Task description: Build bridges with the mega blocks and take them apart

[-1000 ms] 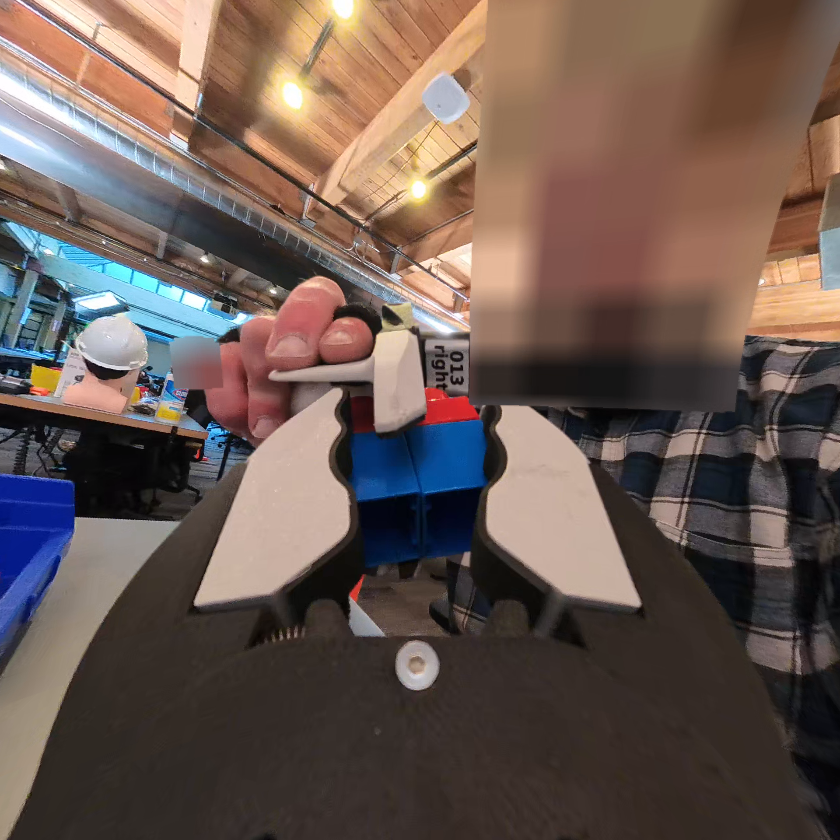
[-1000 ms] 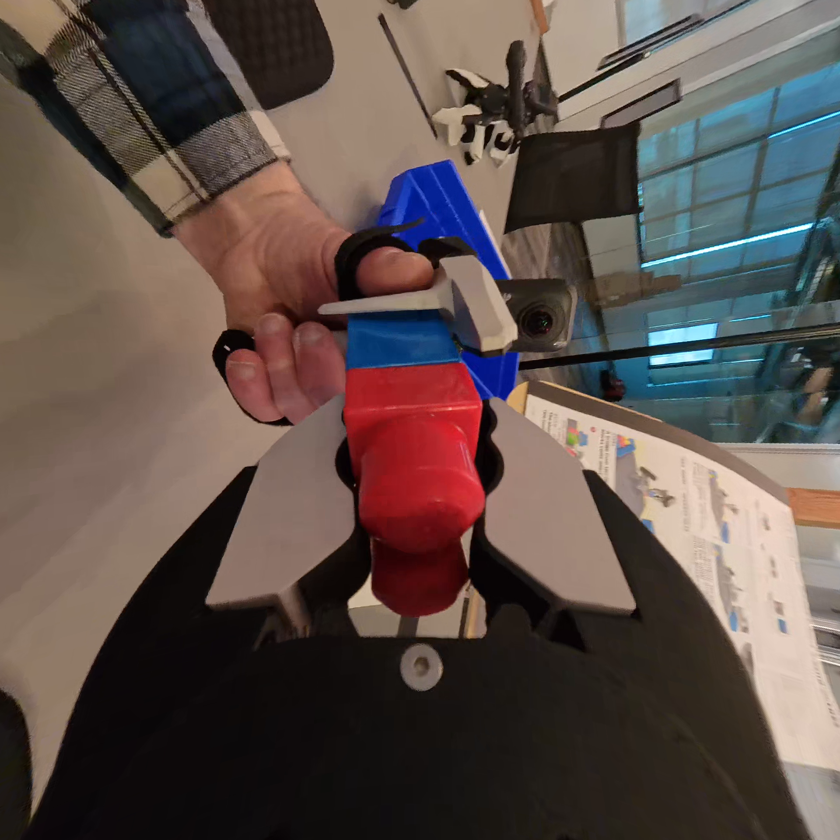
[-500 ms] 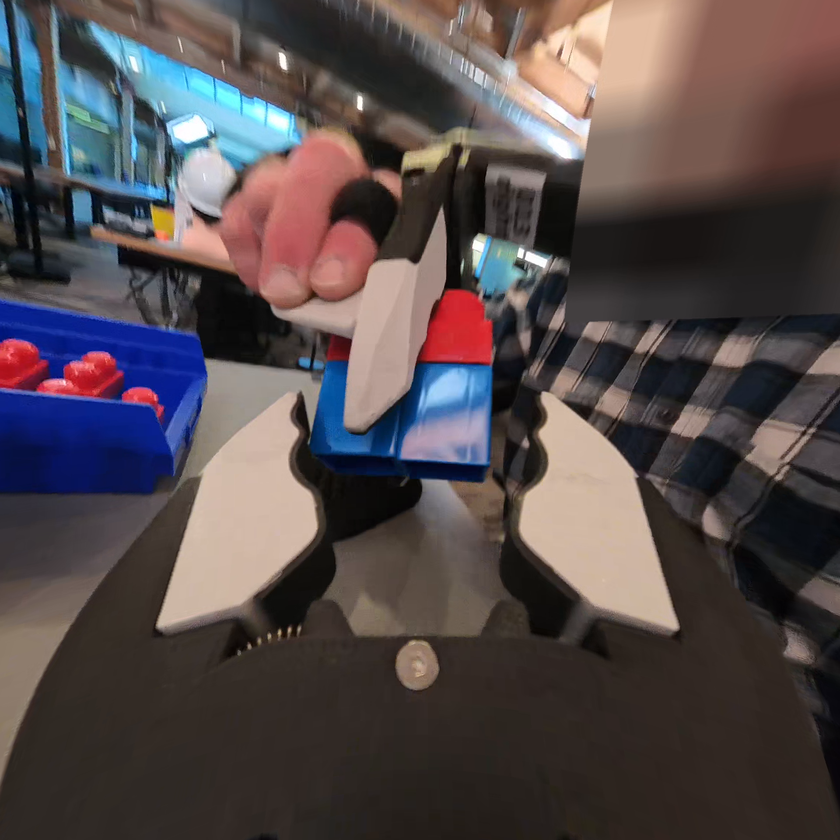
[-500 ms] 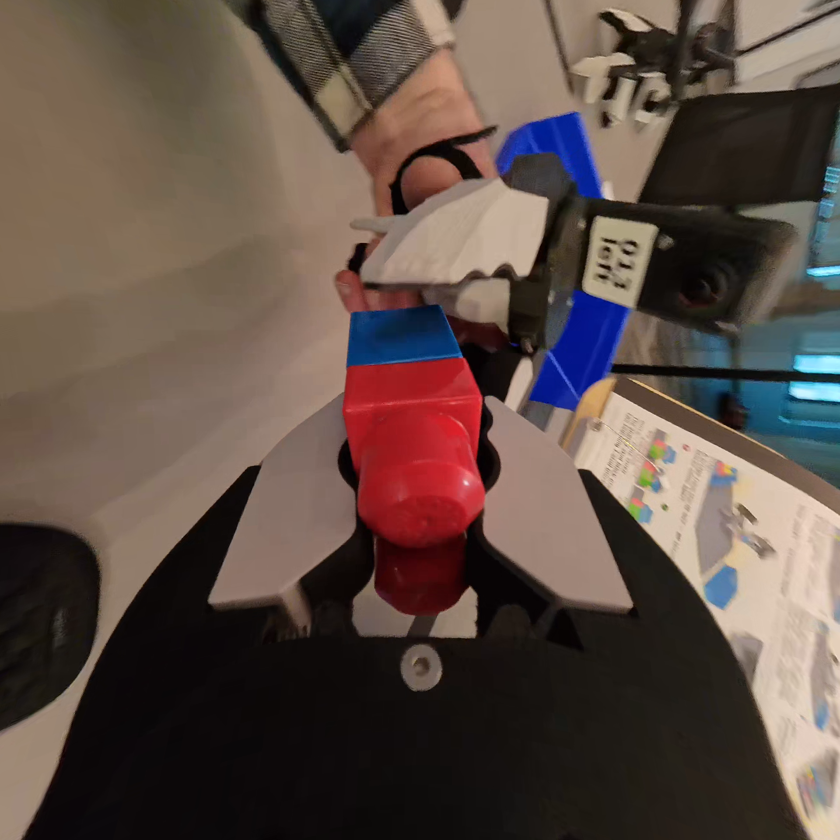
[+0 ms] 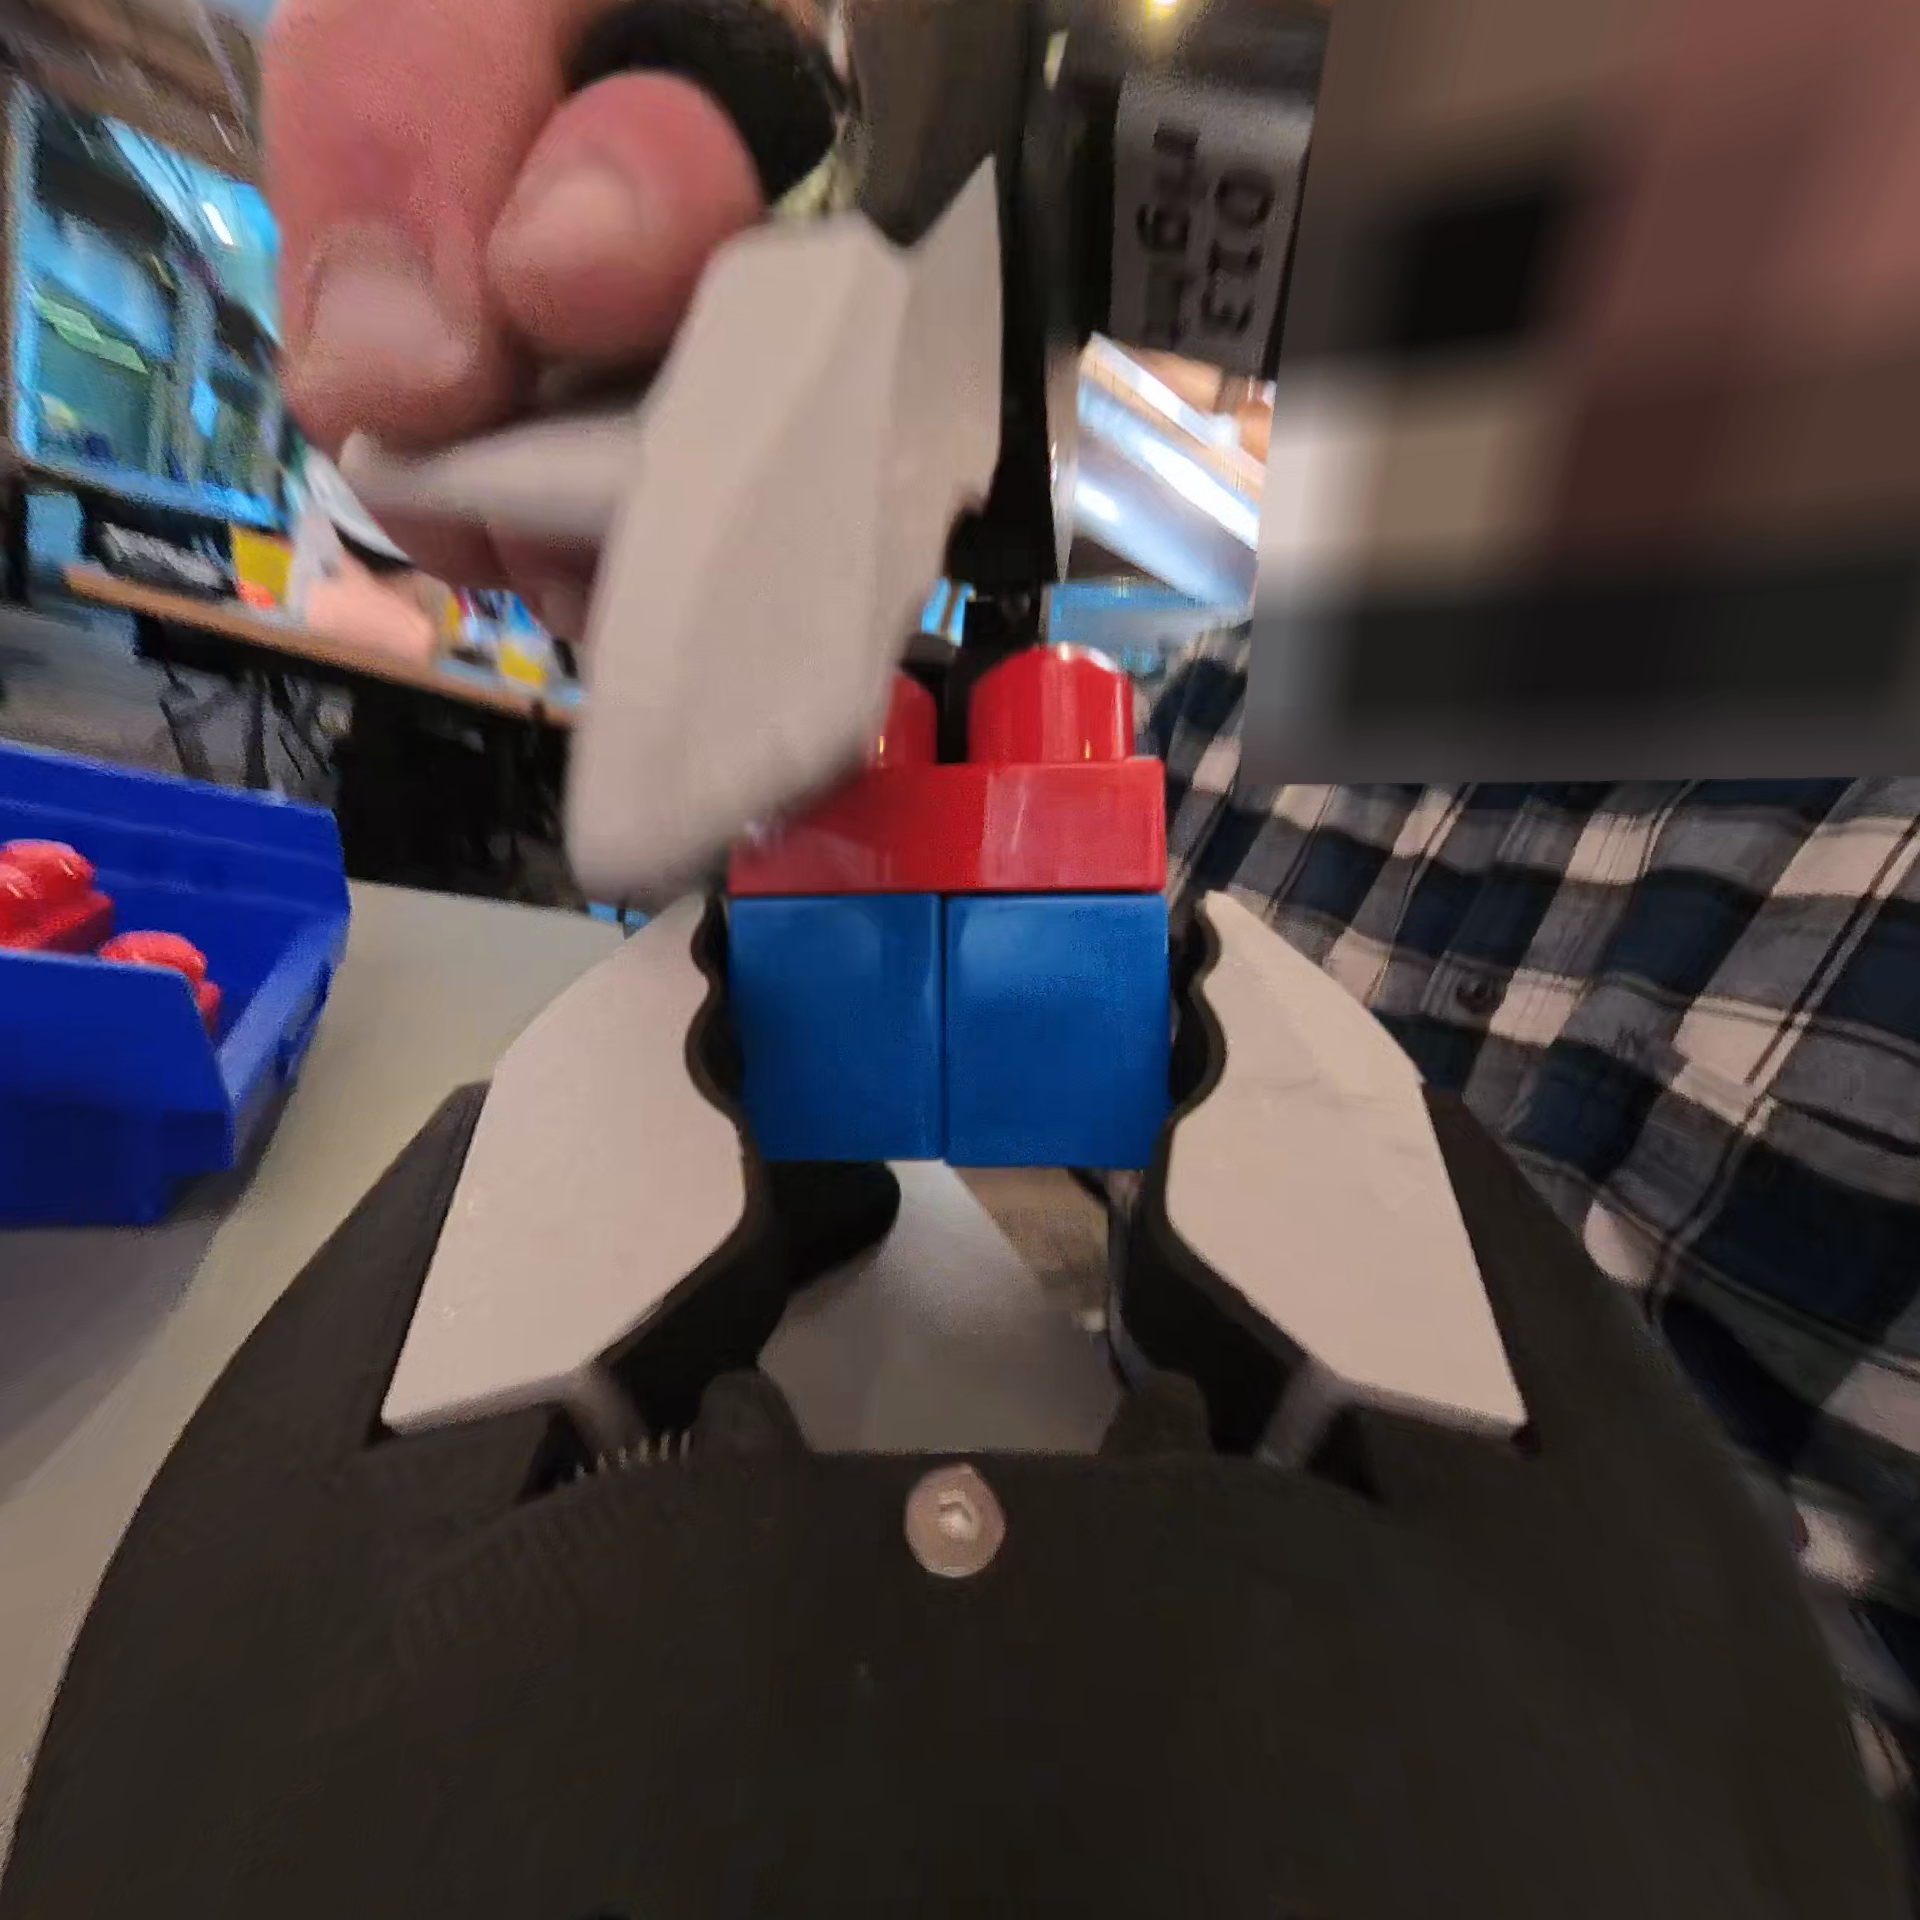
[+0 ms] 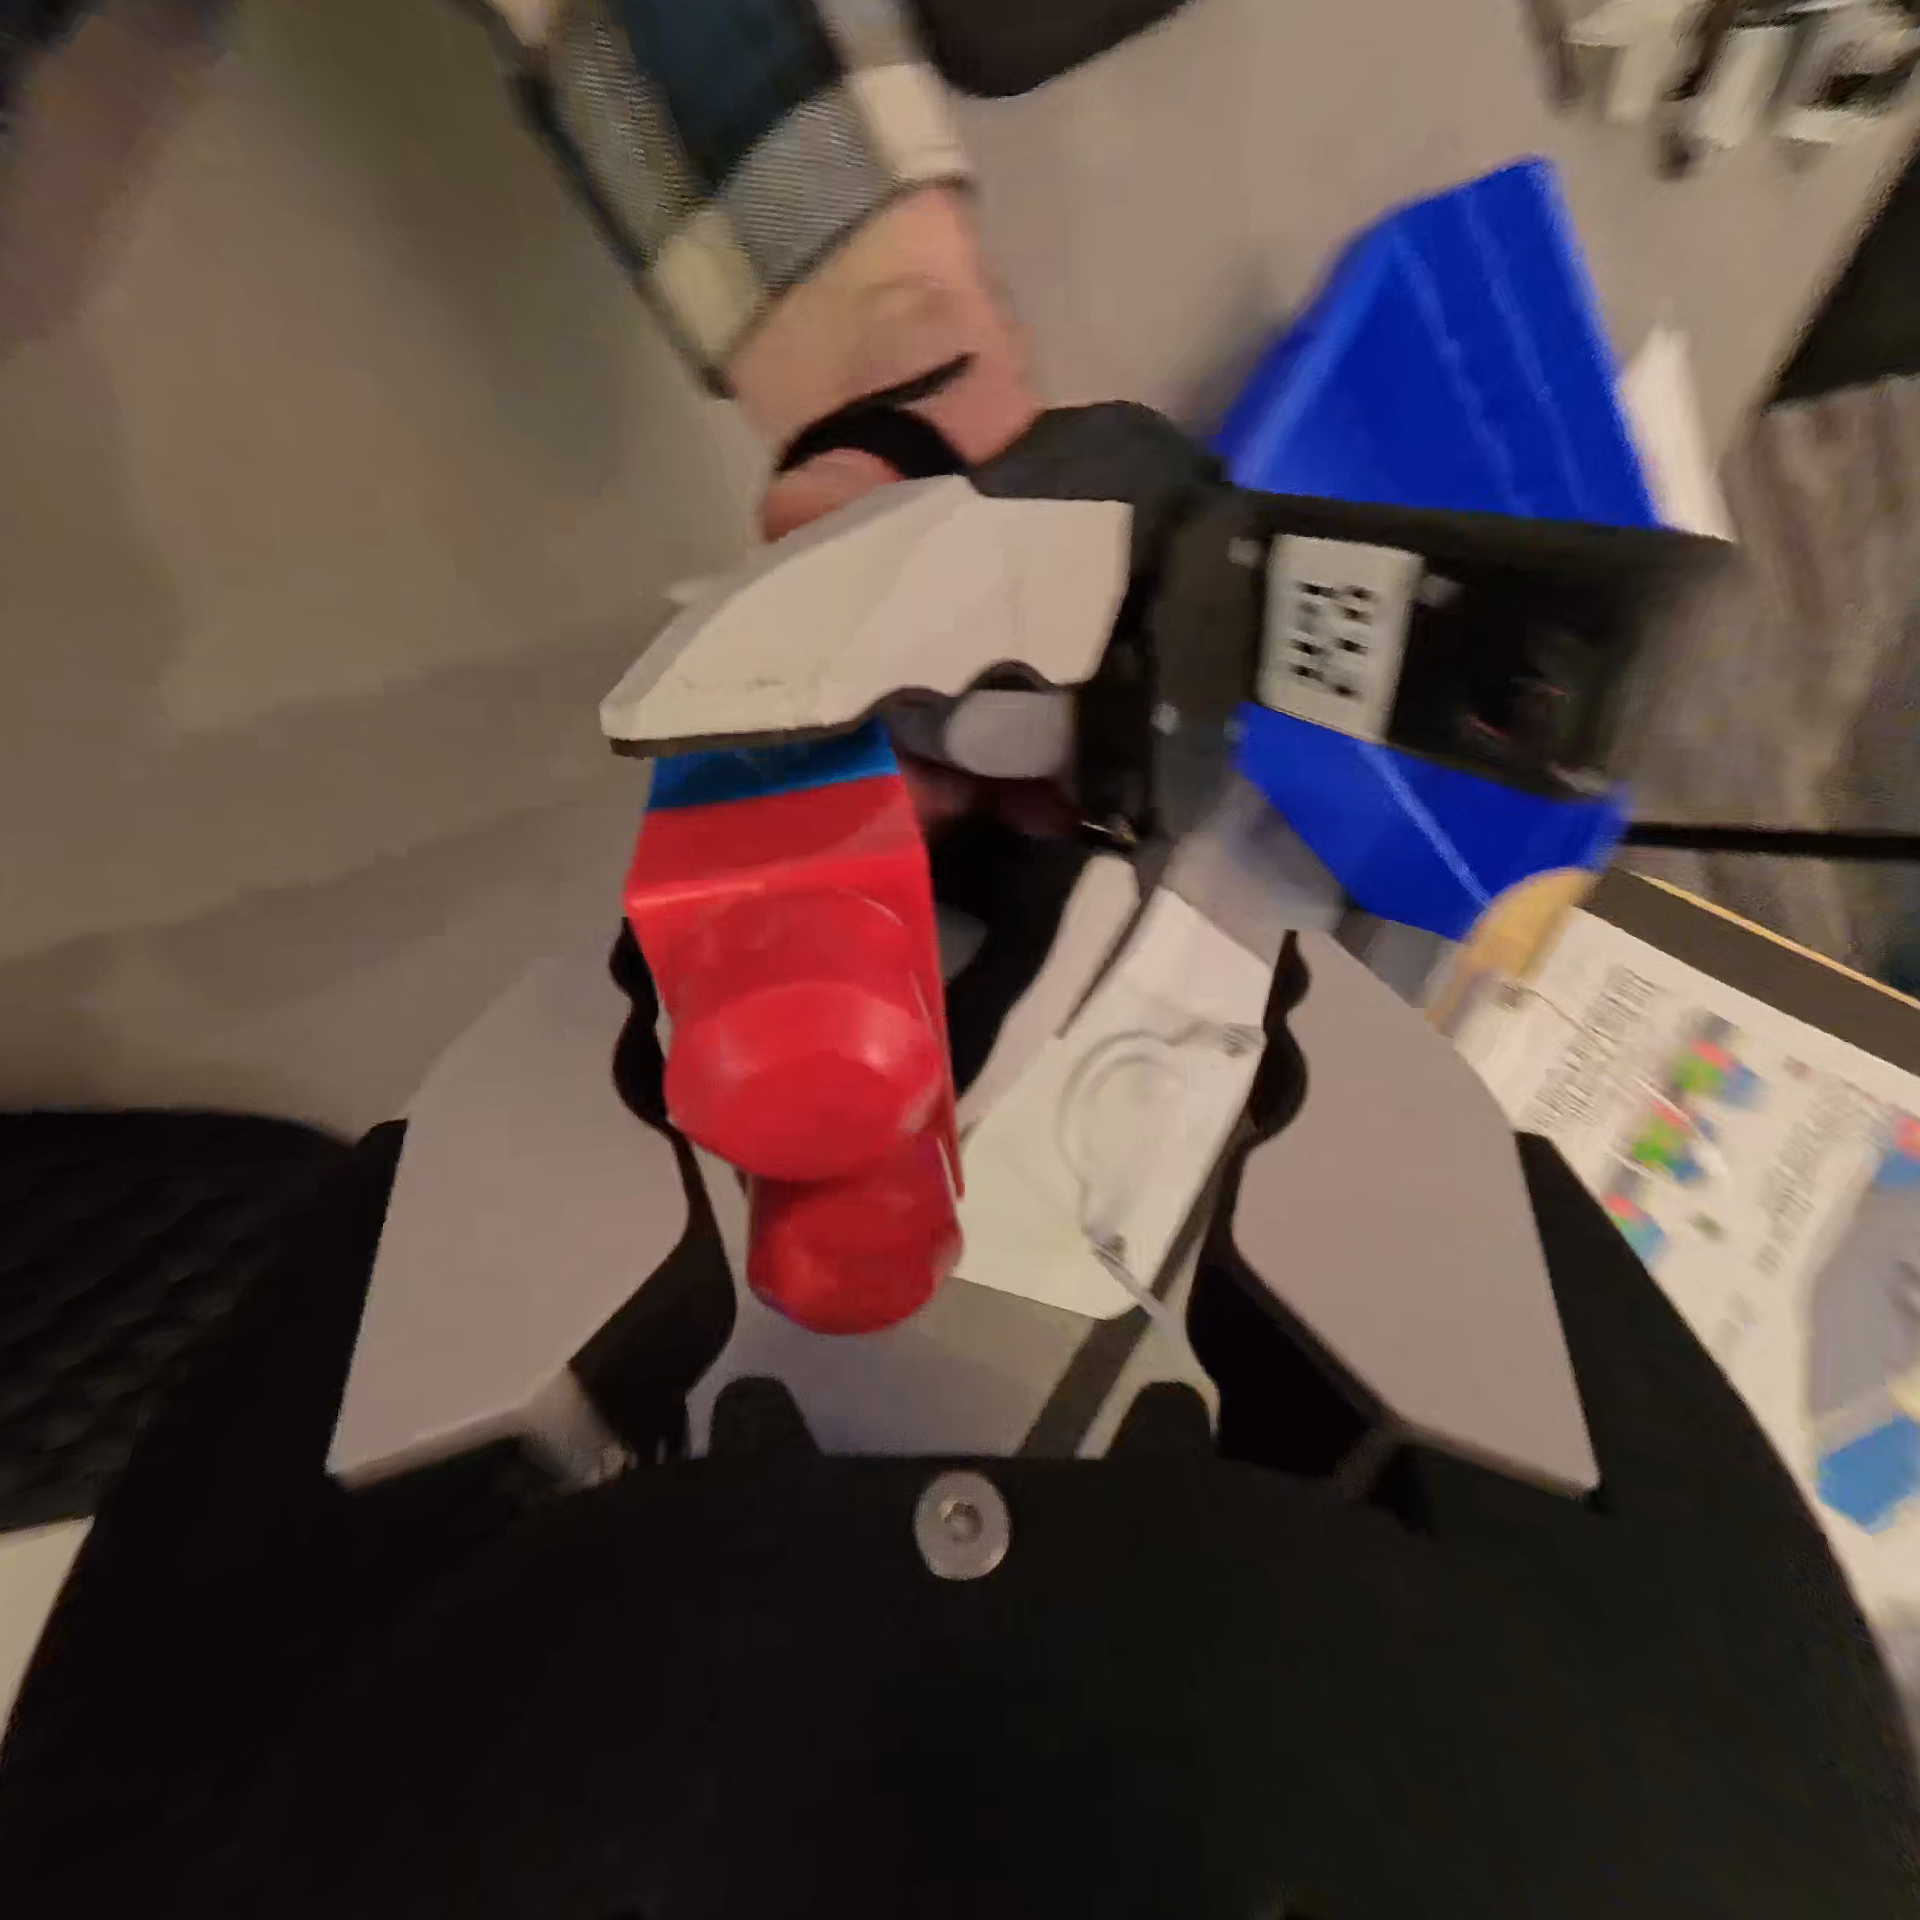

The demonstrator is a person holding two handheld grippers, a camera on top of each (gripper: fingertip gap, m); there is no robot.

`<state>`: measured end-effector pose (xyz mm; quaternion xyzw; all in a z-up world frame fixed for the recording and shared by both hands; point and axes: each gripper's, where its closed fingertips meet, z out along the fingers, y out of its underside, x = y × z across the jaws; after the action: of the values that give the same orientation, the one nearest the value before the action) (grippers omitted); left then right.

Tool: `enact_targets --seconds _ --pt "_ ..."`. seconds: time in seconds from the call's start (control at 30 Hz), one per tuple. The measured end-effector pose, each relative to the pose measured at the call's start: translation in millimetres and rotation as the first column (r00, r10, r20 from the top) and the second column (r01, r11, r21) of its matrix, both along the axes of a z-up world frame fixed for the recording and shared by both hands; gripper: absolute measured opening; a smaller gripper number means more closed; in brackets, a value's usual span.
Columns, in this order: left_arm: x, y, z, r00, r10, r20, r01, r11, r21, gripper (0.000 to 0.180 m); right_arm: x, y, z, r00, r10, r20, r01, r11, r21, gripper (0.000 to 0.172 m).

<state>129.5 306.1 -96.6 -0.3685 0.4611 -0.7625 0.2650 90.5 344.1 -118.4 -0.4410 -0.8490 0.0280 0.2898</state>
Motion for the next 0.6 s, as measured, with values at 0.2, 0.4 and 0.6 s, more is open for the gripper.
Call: enact_targets --seconds 0.2,0.4,0.6 --pt "-21.0 25.1 21.6 0.966 0.114 0.233 -0.068 0.978 -0.195 0.078 -13.3 11.5 35.6 0.934 -0.064 -0.352 0.153 0.961 0.231 0.103" --pt "-15.9 15.1 14.4 0.979 0.033 0.201 0.002 0.985 -0.173 0.073 -7.0 -17.0 4.3 0.981 0.026 -0.194 -0.012 0.997 0.074 0.043" --pt "-11.2 10.6 11.0 0.990 0.033 0.136 -0.020 0.995 -0.100 0.074 -2.3 -23.5 3.5 0.989 0.096 -0.109 -0.094 0.995 0.023 0.038"
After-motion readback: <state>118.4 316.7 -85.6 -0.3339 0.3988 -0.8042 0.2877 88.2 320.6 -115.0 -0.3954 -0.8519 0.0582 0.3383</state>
